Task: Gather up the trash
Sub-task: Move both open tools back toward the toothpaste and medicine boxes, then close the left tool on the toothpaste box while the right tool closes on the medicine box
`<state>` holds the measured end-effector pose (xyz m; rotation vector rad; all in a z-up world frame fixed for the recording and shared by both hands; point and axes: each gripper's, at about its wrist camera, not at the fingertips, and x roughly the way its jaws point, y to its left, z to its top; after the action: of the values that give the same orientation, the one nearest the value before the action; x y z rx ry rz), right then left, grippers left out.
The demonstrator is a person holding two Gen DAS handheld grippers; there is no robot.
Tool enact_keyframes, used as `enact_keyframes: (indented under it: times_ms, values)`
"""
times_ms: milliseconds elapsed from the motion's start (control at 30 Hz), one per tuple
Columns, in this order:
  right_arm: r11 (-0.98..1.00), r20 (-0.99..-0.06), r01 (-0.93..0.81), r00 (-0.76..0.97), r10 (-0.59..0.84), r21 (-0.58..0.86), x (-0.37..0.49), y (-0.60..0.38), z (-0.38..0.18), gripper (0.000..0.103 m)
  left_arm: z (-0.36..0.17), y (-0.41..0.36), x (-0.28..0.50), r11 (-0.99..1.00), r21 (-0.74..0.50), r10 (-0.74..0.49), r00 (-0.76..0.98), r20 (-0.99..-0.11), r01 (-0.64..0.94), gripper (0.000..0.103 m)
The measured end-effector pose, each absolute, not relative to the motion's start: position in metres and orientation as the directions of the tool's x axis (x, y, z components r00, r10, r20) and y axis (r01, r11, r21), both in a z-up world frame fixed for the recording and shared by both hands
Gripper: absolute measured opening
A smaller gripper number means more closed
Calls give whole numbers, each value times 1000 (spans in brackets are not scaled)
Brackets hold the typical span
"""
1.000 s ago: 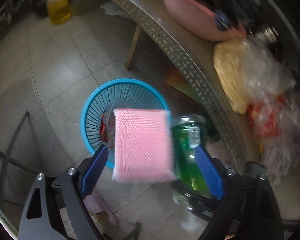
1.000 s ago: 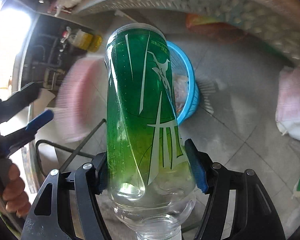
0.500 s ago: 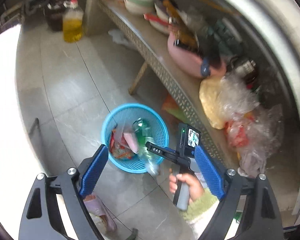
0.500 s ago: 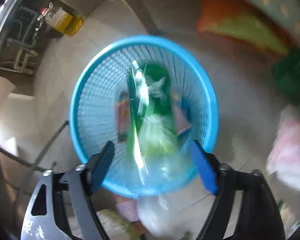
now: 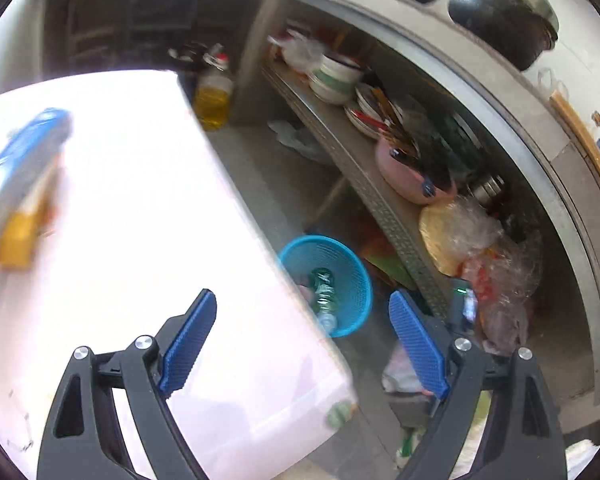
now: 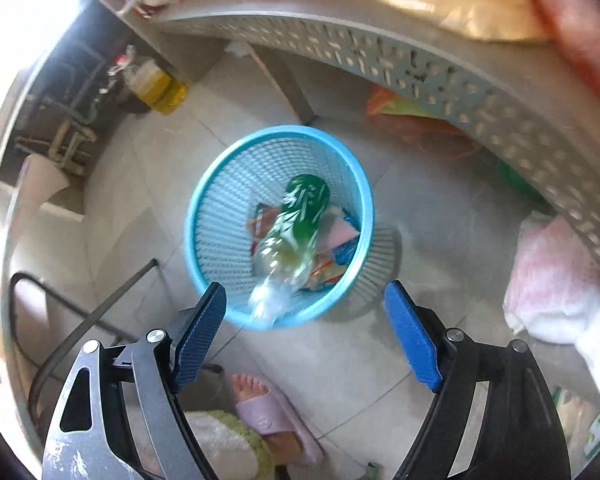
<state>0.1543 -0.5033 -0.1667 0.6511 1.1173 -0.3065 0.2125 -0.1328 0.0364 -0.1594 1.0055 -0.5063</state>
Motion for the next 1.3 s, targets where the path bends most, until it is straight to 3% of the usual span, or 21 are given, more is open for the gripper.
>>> enact_keyframes:
  times_ms: [267,433,600,800,1067,1167,1300]
  values:
    - [856,-849,366,507,147,367,170,-447,-92,78,40,-56,165,923,-310,-385,581,-717,230,86]
    - [891,-794,168,543,273,422,203,-381,-45,79,46,-4,141,947,-284,-309,672,-674,150,86]
    - [888,-758,-29,509,409,459,239,-297,-12,79,50,51,124,967,-250,-201,746,-635,47,86]
    - [825,-731,-191,388,561,532,291,-187,14,81,50,103,127,950,-308,-155,774,-613,-53,86]
    - [847,-770,-190,354,531,497,337,-106,15,81,71,122,185,955,-293,-209,776,-595,33,86]
    - [873,-795,-150,365,485,464,343,-104,0,80,69,107,231,970,-227,-219,725,-653,88,86]
    - [873,-820,-76,312,479,481,344,-119,-29,71,49,83,277,983,-128,-183,652,-736,132,86]
